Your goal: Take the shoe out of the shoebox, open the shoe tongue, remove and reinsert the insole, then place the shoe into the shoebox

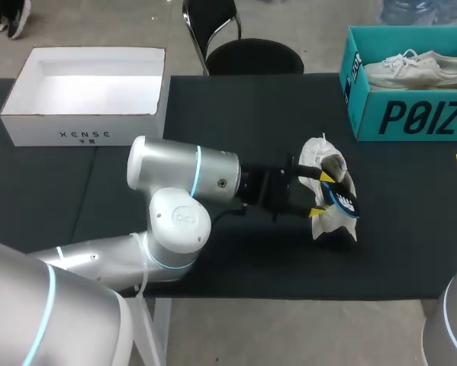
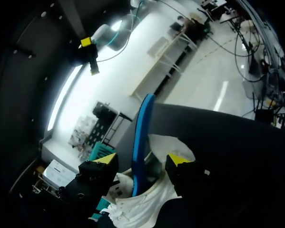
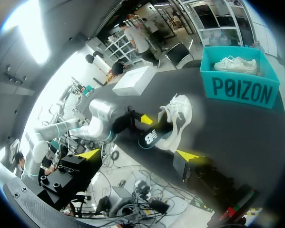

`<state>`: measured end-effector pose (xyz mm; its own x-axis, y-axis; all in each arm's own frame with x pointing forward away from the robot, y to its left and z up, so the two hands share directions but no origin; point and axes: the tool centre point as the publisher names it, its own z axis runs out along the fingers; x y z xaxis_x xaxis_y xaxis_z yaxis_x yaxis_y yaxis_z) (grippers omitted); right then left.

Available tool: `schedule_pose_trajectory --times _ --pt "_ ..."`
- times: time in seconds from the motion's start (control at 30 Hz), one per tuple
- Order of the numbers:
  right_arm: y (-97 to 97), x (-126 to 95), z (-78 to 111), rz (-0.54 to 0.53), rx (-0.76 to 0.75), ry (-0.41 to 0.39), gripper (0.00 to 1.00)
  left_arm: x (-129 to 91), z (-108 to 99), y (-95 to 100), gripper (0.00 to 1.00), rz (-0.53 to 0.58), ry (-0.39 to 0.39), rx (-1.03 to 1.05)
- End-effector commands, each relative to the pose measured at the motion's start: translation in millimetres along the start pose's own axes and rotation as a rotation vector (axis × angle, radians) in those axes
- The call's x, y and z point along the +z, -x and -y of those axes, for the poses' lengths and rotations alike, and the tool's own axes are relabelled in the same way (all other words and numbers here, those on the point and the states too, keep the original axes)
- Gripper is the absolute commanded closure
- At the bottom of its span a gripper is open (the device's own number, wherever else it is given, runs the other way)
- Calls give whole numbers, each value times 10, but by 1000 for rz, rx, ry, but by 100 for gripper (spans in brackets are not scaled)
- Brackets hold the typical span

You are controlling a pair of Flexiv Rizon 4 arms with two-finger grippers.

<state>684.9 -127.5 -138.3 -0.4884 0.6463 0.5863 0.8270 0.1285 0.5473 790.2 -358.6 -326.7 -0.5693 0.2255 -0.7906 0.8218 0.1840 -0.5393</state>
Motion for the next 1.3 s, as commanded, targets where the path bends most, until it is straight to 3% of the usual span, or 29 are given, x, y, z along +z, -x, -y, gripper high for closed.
schedule_pose_trajectory --times 0.03,0.43,0.57,0.7,0.87,0.93,1.3 --pt "-62 -30 95 13 1 14 0 128 -40 60 50 0 0 5" --pt "-62 -30 95 13 1 14 0 240 -84 32 52 -3 -7 6" --pt "-62 -30 95 13 1 14 0 253 -127 24 64 0 0 2" --pt "-62 -30 95 13 1 14 0 278 -173 35 88 3 4 1" --pt "-62 -30 95 13 1 14 0 307 -188 68 89 4 2 3" --pt "-62 -30 95 13 1 14 0 319 -186 81 100 5 -1 5" --pt "-62 -30 95 13 1 14 0 386 -329 68 100 -18 14 37"
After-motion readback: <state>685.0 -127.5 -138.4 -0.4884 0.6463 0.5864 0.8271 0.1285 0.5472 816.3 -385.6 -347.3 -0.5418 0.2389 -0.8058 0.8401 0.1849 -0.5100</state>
